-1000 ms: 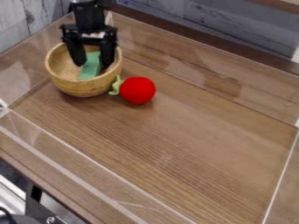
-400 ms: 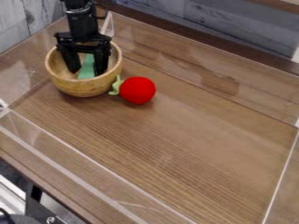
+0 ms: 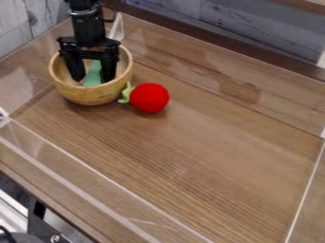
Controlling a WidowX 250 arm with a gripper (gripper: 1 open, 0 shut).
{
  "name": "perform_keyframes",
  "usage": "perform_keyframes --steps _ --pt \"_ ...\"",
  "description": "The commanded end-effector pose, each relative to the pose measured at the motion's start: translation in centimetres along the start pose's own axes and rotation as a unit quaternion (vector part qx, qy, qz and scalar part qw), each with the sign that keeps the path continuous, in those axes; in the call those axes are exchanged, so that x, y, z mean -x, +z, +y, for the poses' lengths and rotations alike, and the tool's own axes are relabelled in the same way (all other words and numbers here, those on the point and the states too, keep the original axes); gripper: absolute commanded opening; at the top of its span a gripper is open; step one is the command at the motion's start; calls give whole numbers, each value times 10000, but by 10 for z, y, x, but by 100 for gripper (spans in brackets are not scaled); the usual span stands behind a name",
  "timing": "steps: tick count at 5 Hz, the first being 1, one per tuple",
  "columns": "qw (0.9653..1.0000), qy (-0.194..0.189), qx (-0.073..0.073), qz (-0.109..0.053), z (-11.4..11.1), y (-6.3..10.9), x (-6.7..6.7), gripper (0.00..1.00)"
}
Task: Remove the green block from the brown bowl and put it on the table
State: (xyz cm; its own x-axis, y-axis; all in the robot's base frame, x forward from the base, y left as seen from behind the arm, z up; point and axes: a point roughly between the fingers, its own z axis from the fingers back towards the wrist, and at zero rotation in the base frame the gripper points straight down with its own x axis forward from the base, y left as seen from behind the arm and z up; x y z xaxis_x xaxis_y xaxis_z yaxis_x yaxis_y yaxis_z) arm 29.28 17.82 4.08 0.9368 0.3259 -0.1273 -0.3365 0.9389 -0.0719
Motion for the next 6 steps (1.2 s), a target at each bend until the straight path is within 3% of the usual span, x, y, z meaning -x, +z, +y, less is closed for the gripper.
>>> perform_keyframes --steps 1,2,4,6 --pt "9989 160 -130 -411 -16 27 7 100" --pt "9988 236 -131 -410 -18 11 2 0" --pt "9983 180 19 -549 -25 43 8 0" --pt "9967 539 91 -608 -32 41 1 0"
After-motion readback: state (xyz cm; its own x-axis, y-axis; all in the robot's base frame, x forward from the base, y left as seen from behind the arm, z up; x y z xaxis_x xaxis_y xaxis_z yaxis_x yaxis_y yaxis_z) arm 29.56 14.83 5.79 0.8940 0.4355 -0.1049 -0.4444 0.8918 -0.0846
